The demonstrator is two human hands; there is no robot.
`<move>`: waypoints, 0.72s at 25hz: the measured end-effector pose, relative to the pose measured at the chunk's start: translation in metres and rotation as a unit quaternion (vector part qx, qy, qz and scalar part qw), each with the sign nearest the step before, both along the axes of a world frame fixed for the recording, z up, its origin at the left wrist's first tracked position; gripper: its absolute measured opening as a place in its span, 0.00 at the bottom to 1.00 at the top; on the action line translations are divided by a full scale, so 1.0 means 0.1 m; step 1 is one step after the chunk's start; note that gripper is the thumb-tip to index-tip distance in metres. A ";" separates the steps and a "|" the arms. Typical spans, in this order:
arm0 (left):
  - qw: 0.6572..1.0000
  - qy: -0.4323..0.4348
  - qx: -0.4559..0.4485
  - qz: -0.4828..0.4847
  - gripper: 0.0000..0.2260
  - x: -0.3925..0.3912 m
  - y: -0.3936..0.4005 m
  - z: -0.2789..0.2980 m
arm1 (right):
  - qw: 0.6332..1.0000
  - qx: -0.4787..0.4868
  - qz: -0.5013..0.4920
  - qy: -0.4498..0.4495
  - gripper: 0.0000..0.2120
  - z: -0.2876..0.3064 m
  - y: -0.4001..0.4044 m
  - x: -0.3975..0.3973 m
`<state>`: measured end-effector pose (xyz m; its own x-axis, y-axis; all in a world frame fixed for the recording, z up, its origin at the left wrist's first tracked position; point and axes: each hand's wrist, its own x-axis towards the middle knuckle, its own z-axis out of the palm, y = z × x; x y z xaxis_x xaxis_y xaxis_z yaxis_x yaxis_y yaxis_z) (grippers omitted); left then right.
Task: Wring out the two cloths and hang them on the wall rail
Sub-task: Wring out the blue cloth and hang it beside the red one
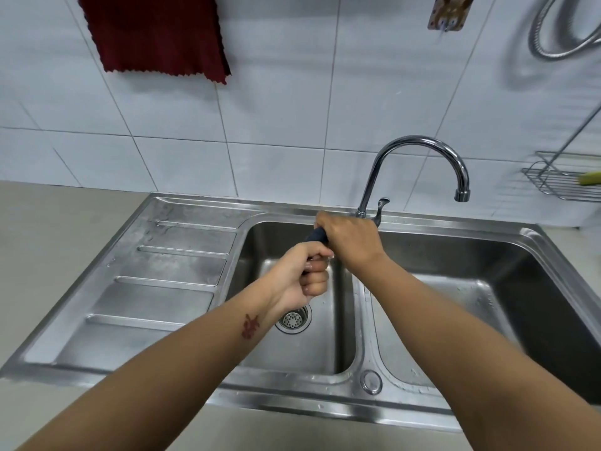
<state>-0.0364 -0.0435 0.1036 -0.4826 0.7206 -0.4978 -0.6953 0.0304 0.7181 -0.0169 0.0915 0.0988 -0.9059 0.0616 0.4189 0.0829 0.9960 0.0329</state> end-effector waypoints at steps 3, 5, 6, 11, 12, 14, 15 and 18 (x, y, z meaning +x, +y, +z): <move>0.997 -0.055 0.047 0.003 0.18 0.08 0.00 0.05 | 0.995 0.007 0.036 0.092 0.04 -0.01 0.02 0.00; 0.995 -0.073 0.069 -0.003 0.19 0.12 -0.01 0.07 | 0.993 0.012 0.043 0.106 0.07 -0.03 0.03 0.00; 0.995 -0.070 0.067 -0.006 0.19 0.14 0.00 0.07 | 0.993 0.008 0.049 0.111 0.08 -0.03 0.03 0.01; 0.971 0.194 -0.122 -0.071 0.08 -0.11 -0.03 -0.06 | 0.993 -0.098 -0.033 -0.063 0.08 -0.12 0.03 0.11; 0.932 0.292 -0.183 -0.115 0.08 -0.21 -0.04 -0.09 | 0.984 -0.123 -0.055 -0.117 0.08 -0.16 0.04 0.11; 0.797 0.476 -0.301 -0.218 0.09 -0.43 -0.08 -0.14 | 0.952 -0.215 -0.063 -0.207 0.07 -0.25 0.05 0.09; 0.712 0.555 -0.349 -0.251 0.10 -0.51 -0.10 -0.16 | 0.932 -0.269 -0.052 -0.236 0.10 -0.28 0.06 0.07; 0.561 0.695 -0.389 -0.226 0.14 -0.68 -0.17 -0.22 | 0.825 -0.476 -0.018 -0.305 0.15 -0.24 0.02 0.03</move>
